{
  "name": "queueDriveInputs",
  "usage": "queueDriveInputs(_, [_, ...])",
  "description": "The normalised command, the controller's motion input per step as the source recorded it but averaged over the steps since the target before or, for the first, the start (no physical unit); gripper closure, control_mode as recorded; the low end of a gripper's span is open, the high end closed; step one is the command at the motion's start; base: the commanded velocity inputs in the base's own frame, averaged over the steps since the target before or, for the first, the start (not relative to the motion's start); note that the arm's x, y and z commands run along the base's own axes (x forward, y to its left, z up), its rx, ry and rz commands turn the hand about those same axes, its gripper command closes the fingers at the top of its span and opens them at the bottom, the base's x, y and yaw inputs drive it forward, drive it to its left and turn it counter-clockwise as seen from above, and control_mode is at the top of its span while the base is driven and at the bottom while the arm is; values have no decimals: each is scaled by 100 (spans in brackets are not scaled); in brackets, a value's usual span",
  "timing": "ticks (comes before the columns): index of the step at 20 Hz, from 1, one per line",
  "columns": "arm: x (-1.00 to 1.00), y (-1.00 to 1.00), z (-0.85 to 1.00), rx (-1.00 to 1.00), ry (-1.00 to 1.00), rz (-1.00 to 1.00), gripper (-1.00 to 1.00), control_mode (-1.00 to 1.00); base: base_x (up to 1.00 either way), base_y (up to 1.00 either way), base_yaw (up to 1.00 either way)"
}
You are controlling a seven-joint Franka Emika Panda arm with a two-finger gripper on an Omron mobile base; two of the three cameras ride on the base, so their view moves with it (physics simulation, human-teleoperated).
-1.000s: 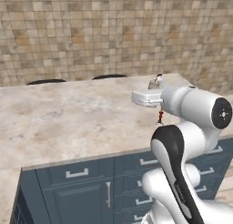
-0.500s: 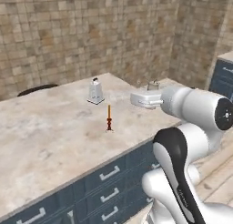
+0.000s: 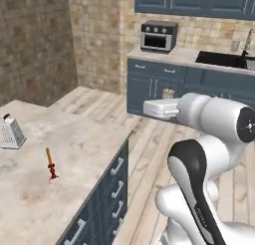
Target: Pick the candle and candle from the dining table and place them in the open cabinet. Close the cabinet after placing the objects.
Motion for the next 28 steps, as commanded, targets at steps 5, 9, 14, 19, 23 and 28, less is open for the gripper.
queueDriveInputs(5, [0,0,0,0,0,0,100,100,0,-38,-85])
queueDriveInputs(9, [0,0,0,0,0,0,100,100,0,-24,-78])
queueDriveInputs(14, [0,0,0,0,0,0,100,100,0,-9,-29])
queueDriveInputs(19, [0,0,0,0,0,0,100,100,13,-32,0])
queueDriveInputs(23, [0,0,0,0,0,0,100,100,46,-86,0])
queueDriveInputs(28, [0,0,0,0,0,0,100,100,68,-93,0])
